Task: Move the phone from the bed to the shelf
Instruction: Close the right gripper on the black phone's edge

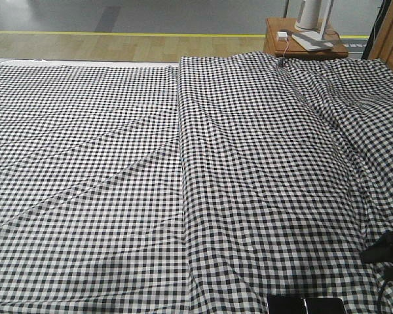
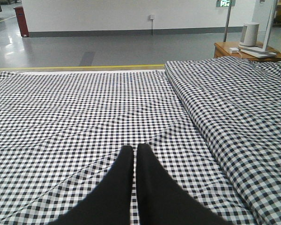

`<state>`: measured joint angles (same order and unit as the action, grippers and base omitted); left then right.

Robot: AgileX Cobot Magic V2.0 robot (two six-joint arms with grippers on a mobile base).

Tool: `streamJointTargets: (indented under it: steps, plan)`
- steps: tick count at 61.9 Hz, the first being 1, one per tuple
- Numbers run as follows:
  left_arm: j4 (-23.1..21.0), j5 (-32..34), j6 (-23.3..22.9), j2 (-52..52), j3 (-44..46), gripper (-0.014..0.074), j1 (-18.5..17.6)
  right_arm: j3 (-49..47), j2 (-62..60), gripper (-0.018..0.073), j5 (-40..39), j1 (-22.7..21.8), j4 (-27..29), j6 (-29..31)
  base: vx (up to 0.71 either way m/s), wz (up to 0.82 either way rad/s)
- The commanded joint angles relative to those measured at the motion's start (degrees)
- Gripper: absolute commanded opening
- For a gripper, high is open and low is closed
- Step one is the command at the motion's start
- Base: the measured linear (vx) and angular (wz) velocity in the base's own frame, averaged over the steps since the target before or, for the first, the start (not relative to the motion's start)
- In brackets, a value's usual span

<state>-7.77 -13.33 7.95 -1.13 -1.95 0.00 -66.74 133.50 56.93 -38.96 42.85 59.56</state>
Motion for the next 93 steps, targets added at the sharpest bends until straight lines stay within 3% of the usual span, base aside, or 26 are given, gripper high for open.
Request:
streamJointTargets:
  steps: [1,19,39,73,93]
  plan:
    - [-0.57,4.26,-0.22,-0.34,-0.14,0.0001,-0.23,-1.02,-0.07,0.0592,3.95,-0.28,1.70,1.76,0.00,0.00]
    - [-0.57,4.26,-0.22,-0.34,-0.14,0.0001,-0.23,-0.97,7.84,0.0592,8.10,-0.28,5.88,5.85,0.00,0.00]
    - [-0.57,4.26,-0.22,-0.34,-0.14,0.0001,-0.23,-0.97,13.81,0.0592,8.27,-0.28,5.98,8.68,0.00,0.00]
    - [-0.57,4.26,-0.22,-0.34,-0.14,0.0001,-0.23,-0.97,15.13,0.0592,-1.35,-0.28,5.94,14.26,0.00,0.00]
    - [-0.57,4.26,-0.22,-0.34,-0.14,0.0001,-0.23,-1.01,18.43,0.0592,0.17,-0.28,6.65,14.56,0.00,0.00]
